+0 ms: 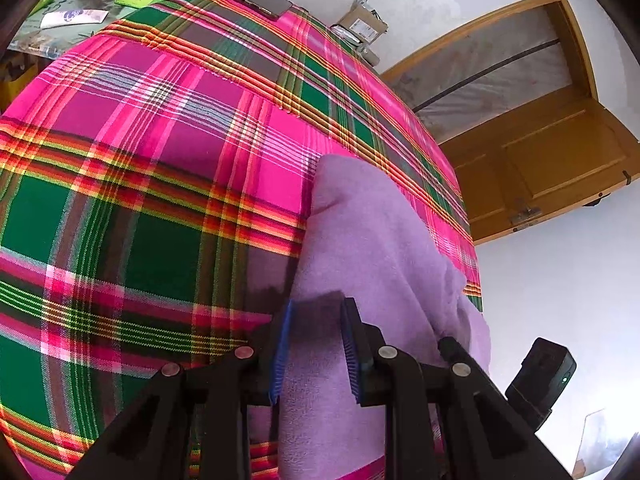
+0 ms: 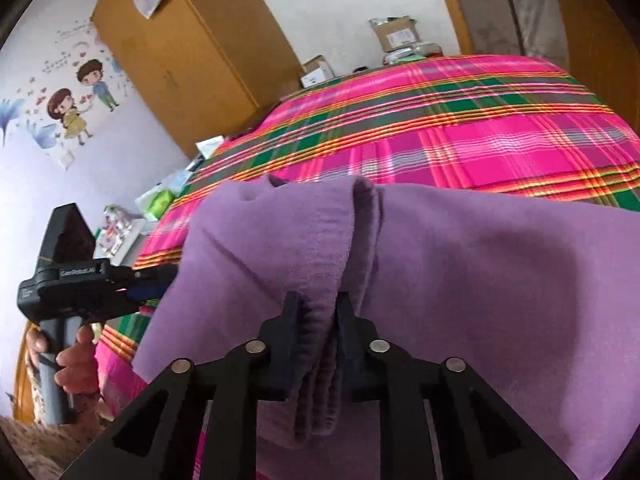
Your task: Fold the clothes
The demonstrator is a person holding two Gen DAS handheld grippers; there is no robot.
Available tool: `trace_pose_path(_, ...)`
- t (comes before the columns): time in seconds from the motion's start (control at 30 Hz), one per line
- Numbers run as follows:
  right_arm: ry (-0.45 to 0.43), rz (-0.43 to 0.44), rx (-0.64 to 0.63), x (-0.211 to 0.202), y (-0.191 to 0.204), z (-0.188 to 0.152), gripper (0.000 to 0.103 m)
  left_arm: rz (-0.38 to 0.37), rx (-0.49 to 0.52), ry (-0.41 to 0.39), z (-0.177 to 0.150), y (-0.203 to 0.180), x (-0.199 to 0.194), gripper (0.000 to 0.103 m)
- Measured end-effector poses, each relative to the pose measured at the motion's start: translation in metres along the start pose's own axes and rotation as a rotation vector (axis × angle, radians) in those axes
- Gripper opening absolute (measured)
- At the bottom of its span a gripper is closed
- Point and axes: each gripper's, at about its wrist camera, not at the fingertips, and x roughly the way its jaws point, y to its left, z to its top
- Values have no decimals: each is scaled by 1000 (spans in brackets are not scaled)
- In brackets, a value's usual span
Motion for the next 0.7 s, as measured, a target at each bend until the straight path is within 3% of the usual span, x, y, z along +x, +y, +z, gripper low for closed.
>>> trace_pose_path(0.03,-9,3,9,-3,-2,1,33,-2,-2,-1,0,0,-1,25)
trace_pose_path(0.13,-40,13,61,-6,-9,6,44,0,5,-2,-1,-1,0,25)
trace_pose_path(0.3,60,59,102,16,-16,10,44,1,9,-2,-1,-1,-1,25)
trace_pose_path(0.57,72,120,158,32,-18,21,46,12,9,2,-5,-1,-3,25)
trace_pose_path(0.7,57,132,159,29,-17,19,23,18,7,3,-5,-1,-6,25)
